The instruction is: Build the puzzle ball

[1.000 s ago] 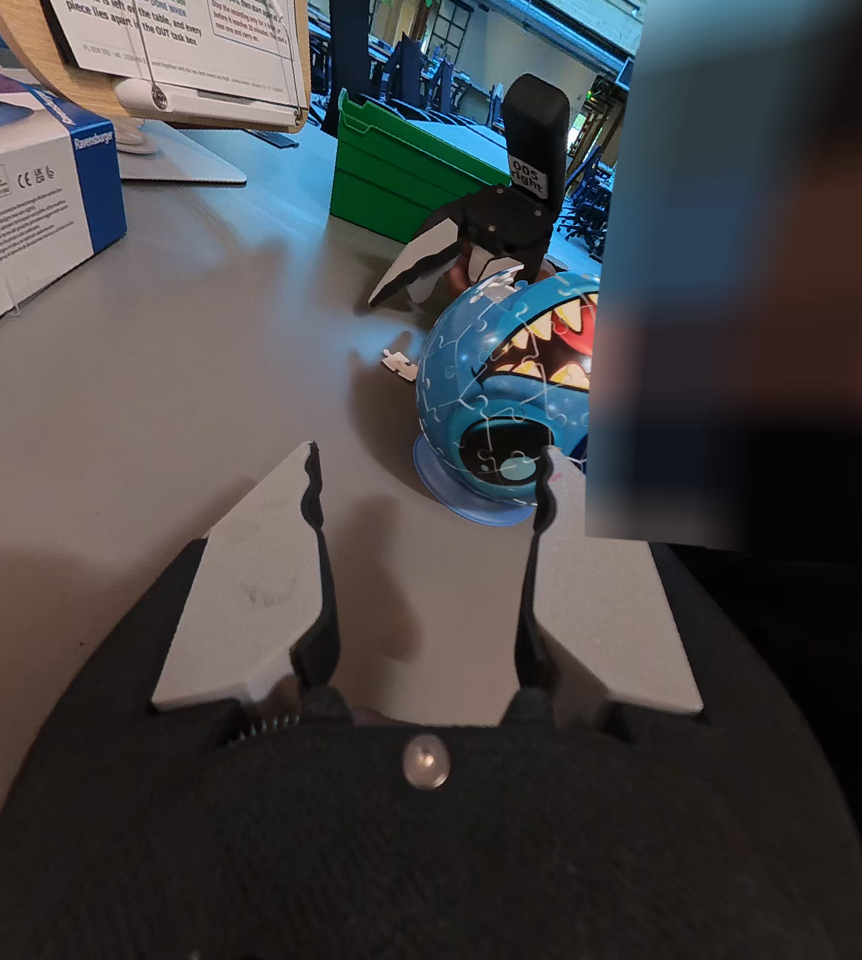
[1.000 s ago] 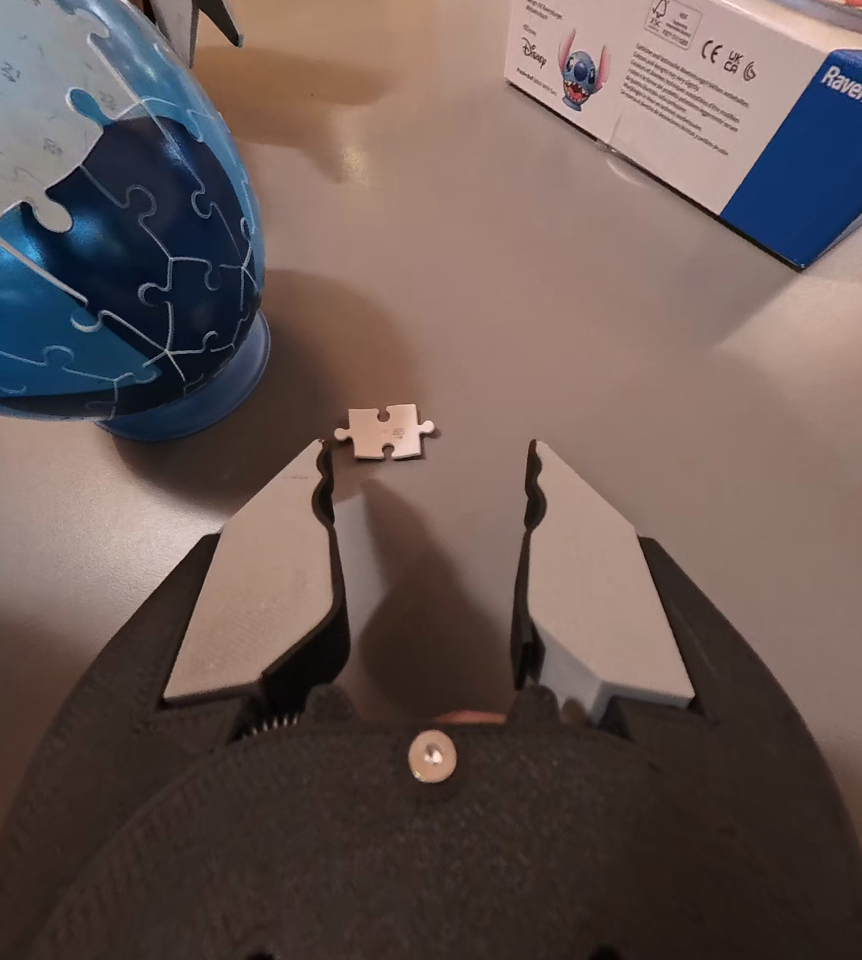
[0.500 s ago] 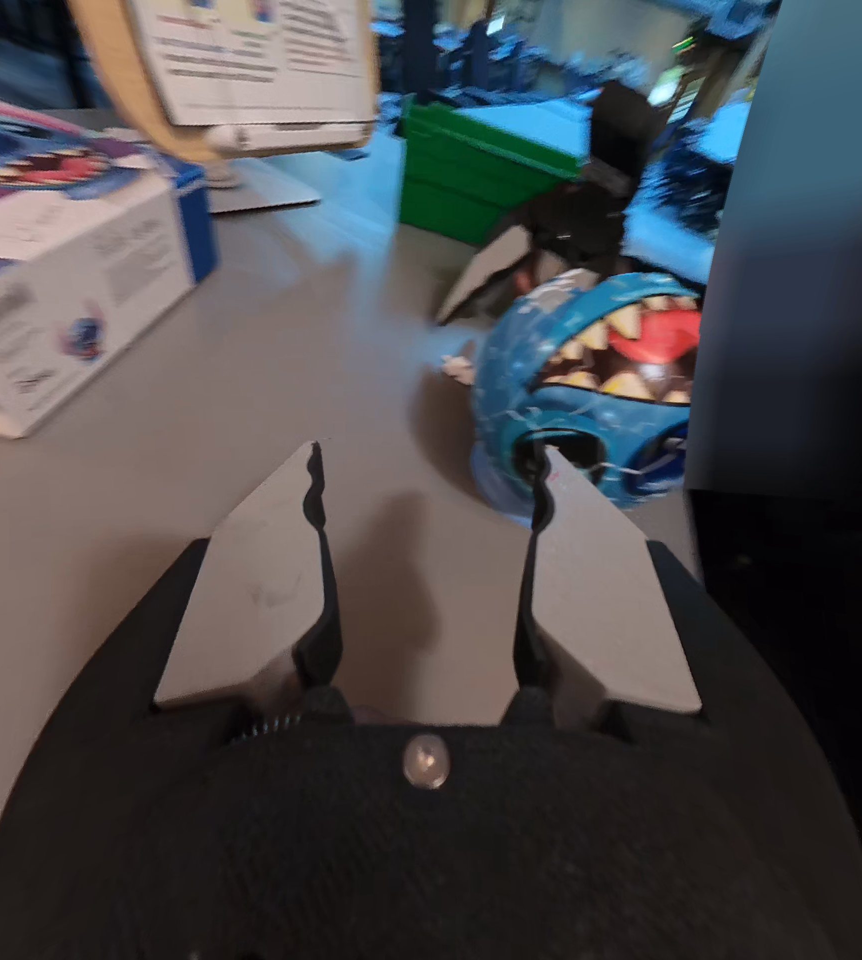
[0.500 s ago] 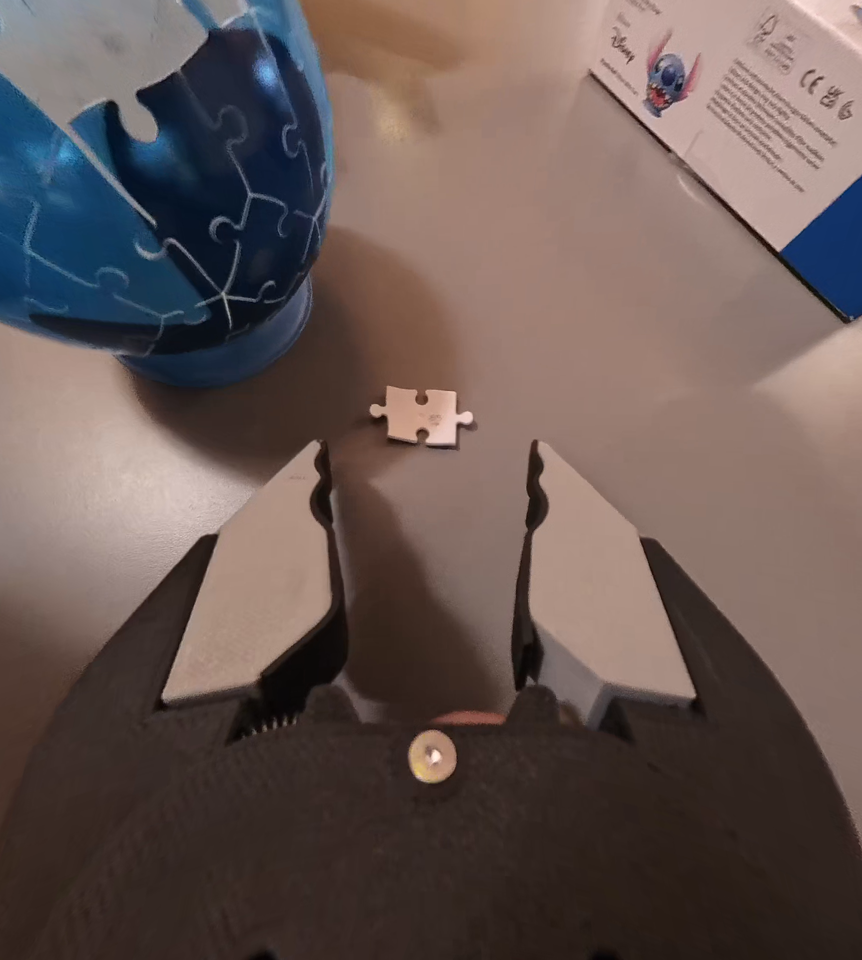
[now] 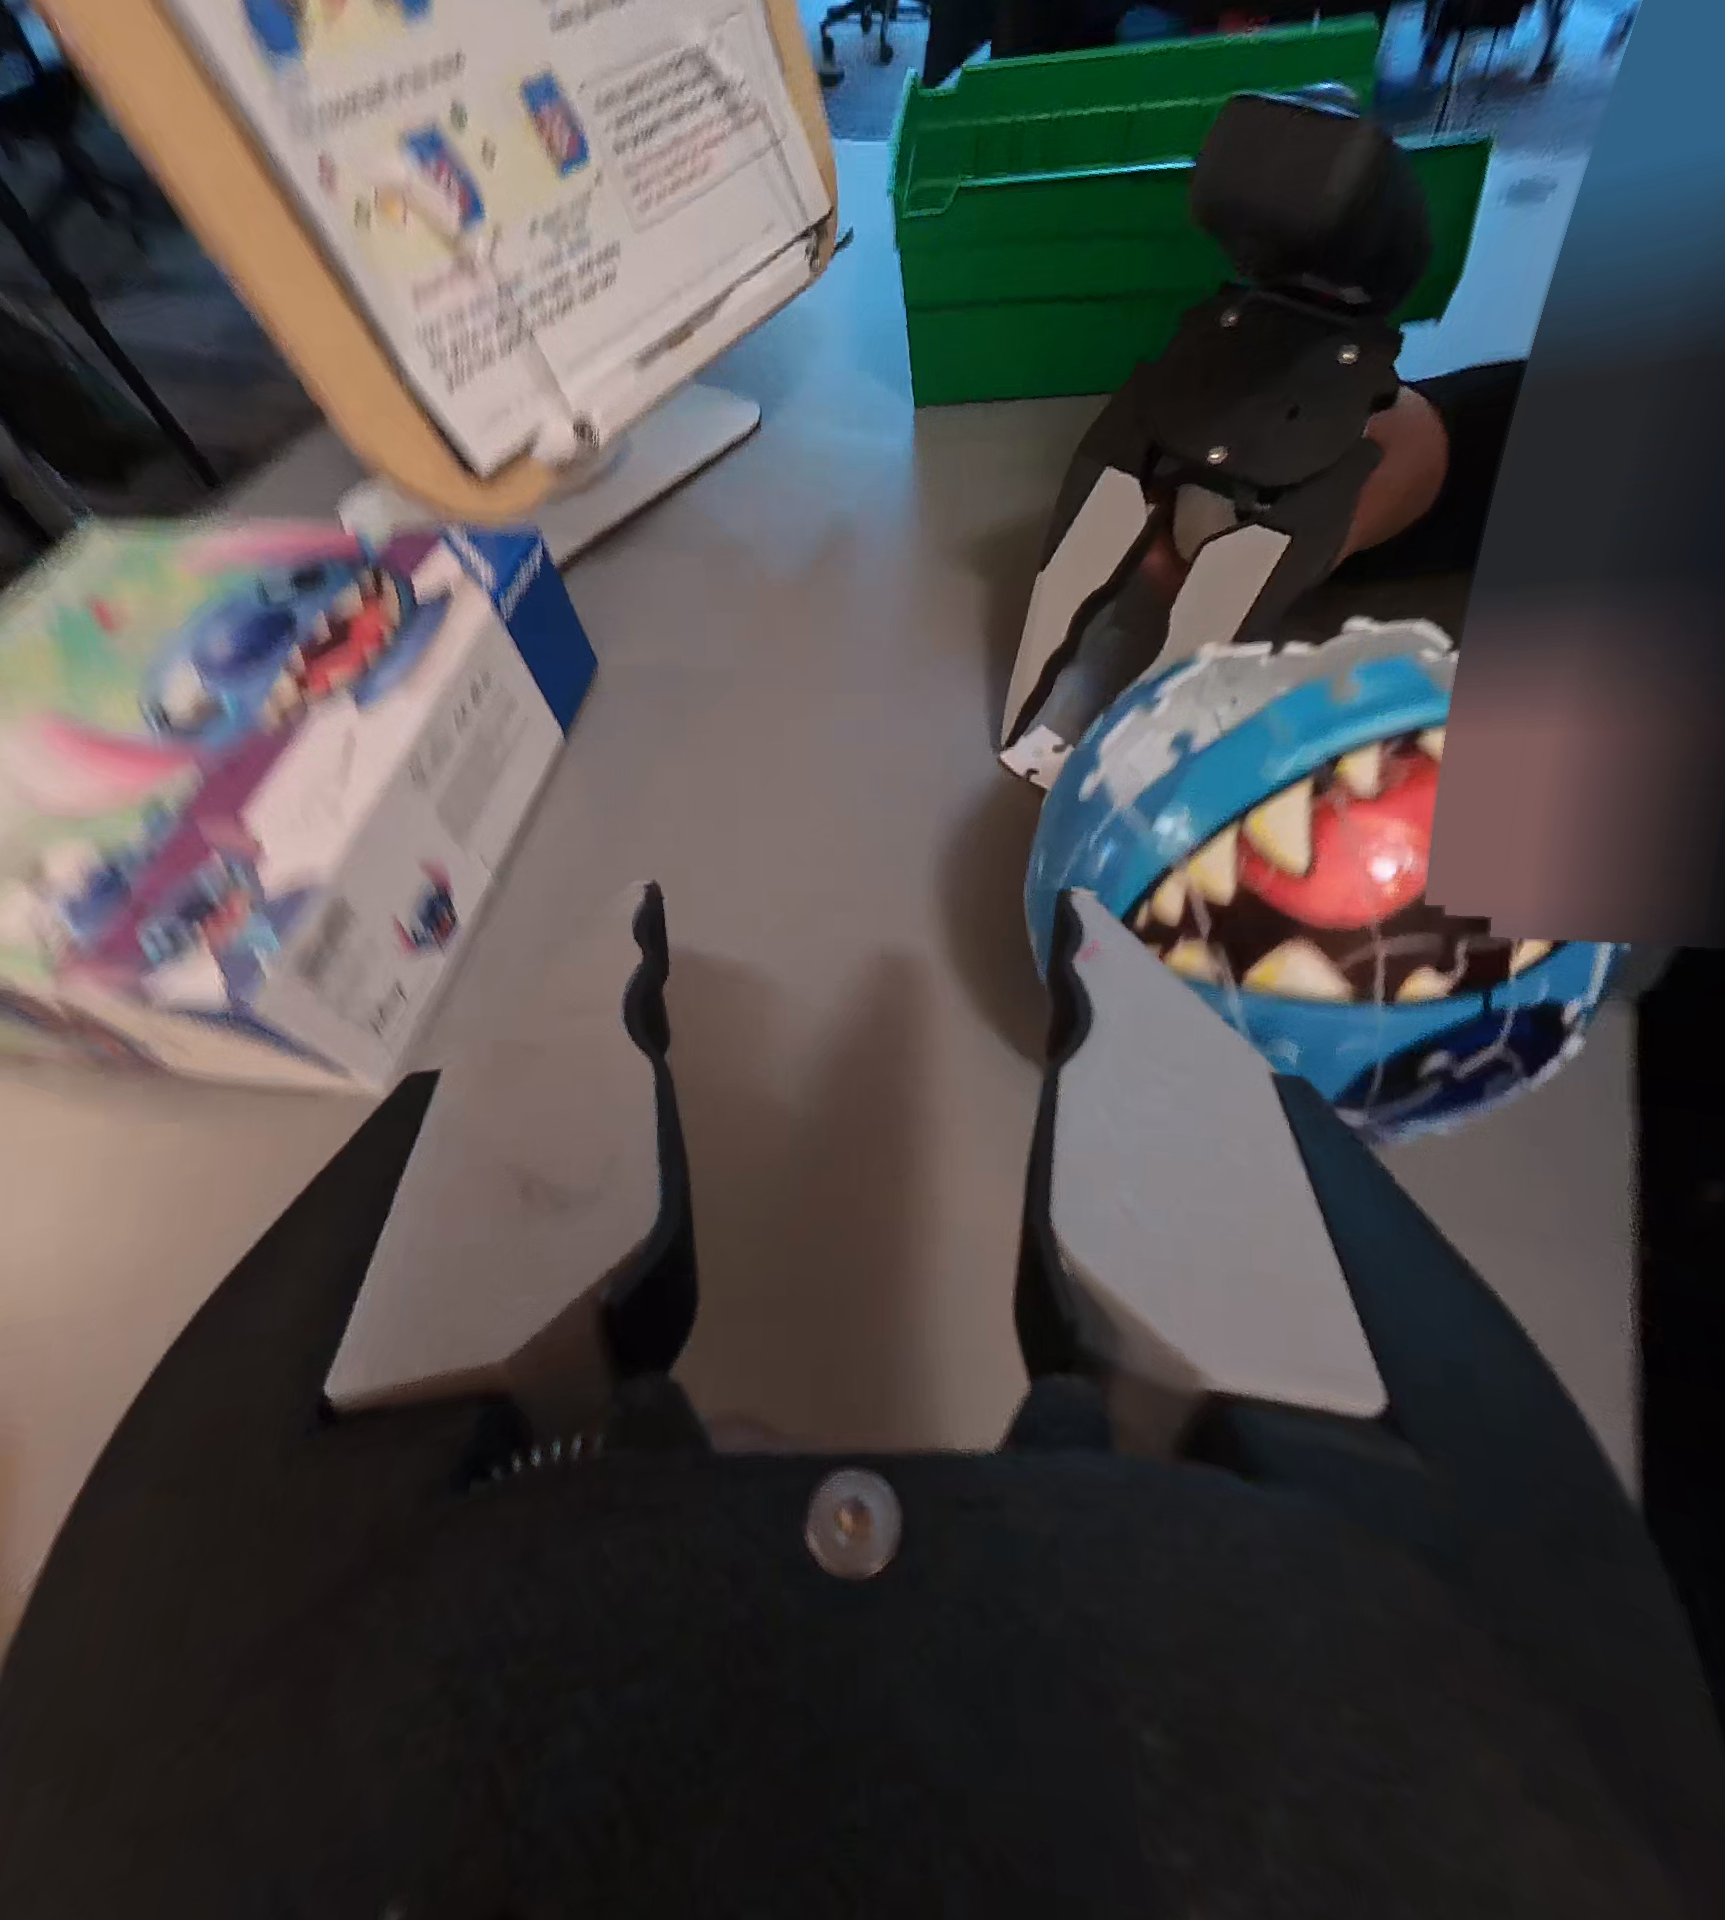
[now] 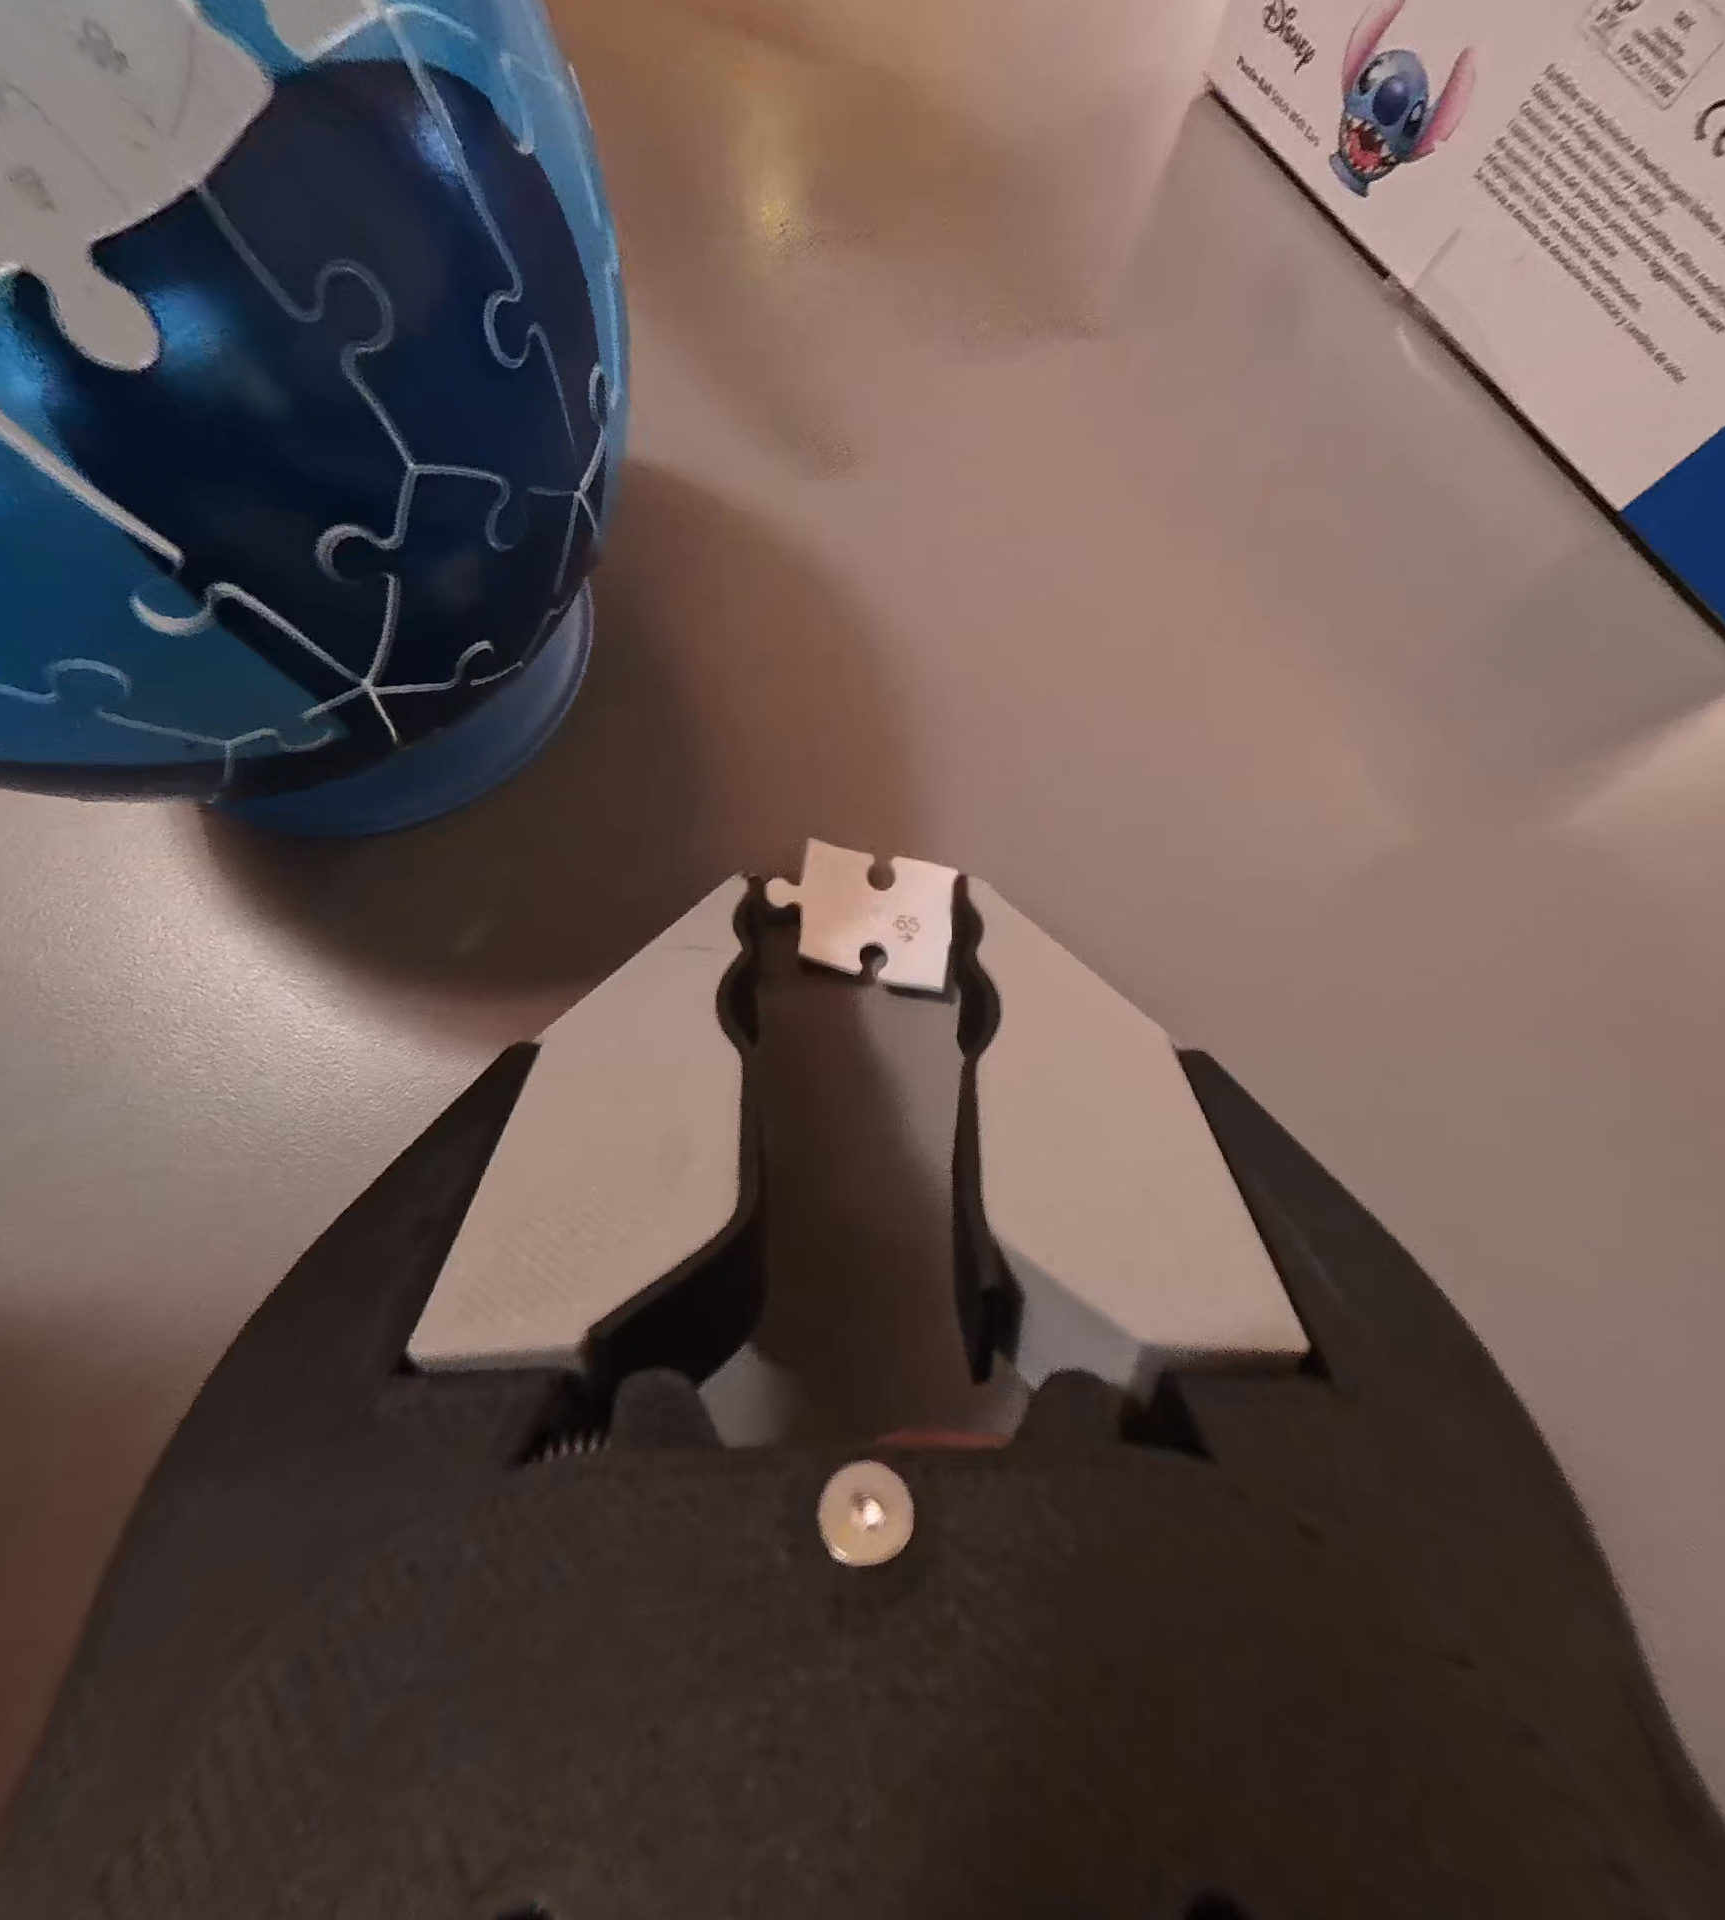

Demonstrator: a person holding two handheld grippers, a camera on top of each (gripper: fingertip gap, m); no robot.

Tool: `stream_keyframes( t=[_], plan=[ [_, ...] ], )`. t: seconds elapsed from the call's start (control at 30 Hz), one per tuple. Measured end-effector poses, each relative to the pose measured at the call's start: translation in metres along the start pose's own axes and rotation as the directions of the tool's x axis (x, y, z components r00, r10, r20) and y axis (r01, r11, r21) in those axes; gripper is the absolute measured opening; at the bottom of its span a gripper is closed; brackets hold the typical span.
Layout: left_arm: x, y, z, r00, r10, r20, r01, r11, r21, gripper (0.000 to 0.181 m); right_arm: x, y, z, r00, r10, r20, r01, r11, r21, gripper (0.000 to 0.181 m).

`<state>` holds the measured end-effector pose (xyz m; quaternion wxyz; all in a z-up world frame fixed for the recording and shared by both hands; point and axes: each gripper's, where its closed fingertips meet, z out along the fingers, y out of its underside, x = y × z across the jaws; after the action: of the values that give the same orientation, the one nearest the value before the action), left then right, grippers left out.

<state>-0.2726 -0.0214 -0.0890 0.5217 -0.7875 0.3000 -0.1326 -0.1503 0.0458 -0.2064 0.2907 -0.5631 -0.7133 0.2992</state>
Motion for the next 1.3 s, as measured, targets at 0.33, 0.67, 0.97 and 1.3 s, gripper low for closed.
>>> stream_keyframes(
  t=[0.33,0.67,0.97,1.3],
  plan=[
    [0.031,-0.039,0.073,0.855,0.498,-0.145,-0.519,0.82,-0.242,0.066,0.023,-0.019,-0.024,0.942,0.3,0.152,-0.324,0.931,0.168,0.033],
    [0.025,-0.048,0.156,0.77,0.55,-0.324,-0.634,0.716,-0.292,0.059,0.084,-0.031,-0.091,0.748,0.538,0.388,-0.663,0.619,0.42,0.0],
    [0.039,-0.059,0.174,0.881,0.213,-0.422,-0.339,0.907,-0.25,0.055,0.084,-0.065,-0.114,0.747,0.499,0.439,-0.664,0.539,0.518,0.0],
    [0.048,-0.092,0.149,0.896,0.037,-0.443,-0.08,0.994,-0.079,0.0,0.064,-0.113,-0.124,0.741,0.422,0.522,-0.671,0.447,0.591,0.0]
  ],
)
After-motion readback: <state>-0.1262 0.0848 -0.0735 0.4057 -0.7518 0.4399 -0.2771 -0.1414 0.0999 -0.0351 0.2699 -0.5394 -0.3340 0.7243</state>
